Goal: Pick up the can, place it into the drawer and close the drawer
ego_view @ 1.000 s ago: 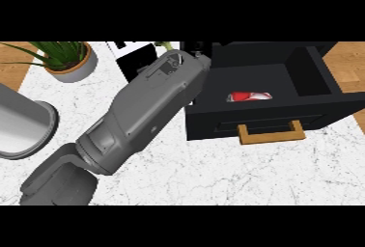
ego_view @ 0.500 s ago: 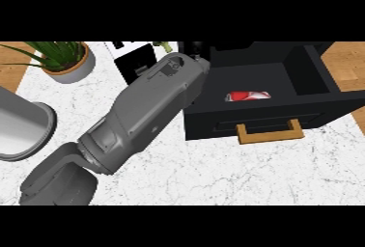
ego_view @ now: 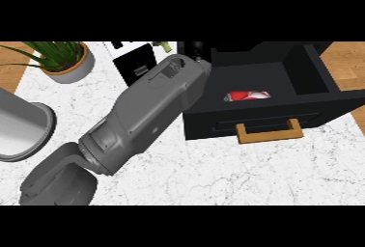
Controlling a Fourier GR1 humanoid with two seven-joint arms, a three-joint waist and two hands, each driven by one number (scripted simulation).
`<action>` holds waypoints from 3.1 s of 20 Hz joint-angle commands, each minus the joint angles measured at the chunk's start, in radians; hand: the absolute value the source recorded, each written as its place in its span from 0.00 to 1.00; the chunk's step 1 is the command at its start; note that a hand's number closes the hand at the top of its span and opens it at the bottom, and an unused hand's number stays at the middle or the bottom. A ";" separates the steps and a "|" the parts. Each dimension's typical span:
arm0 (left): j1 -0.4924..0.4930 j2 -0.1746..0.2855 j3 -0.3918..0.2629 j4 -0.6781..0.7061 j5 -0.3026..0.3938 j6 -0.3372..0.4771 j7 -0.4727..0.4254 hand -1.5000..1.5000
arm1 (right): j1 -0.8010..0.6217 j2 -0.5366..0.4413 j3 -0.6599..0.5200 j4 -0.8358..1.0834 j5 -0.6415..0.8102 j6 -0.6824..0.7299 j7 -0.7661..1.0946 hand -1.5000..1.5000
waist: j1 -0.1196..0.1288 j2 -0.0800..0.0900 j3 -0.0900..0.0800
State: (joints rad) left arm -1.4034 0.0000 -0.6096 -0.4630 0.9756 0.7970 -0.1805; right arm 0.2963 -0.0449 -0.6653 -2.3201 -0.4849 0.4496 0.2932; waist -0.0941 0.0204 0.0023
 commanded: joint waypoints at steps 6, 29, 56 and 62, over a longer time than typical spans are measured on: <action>-0.018 0.000 0.006 -0.022 0.054 -0.019 -0.055 0.00 | -0.059 -0.031 0.031 -0.107 0.222 0.079 -0.153 0.00 | 0.022 -0.003 -0.001; -0.001 0.000 0.022 -0.072 0.039 0.035 -0.052 0.00 | -0.513 -0.081 0.548 0.276 1.216 -0.158 -0.298 0.00 | 0.113 -0.019 -0.003; 0.196 0.305 0.034 -0.429 -0.083 0.038 0.178 0.00 | -0.988 -0.104 0.621 1.511 1.733 -0.790 -0.443 0.00 | 0.144 -0.013 -0.001; 0.199 0.339 0.040 -0.478 -0.106 0.021 0.202 0.00 | -1.092 -0.103 0.569 1.710 1.757 -0.953 -0.445 0.00 | 0.159 -0.001 0.000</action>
State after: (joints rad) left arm -1.2142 0.3274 -0.5818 -0.9065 0.8747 0.8234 0.0142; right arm -0.7812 -0.1407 -0.0534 -0.7680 1.2695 -0.3856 -0.1333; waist 0.0569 -0.0059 -0.0143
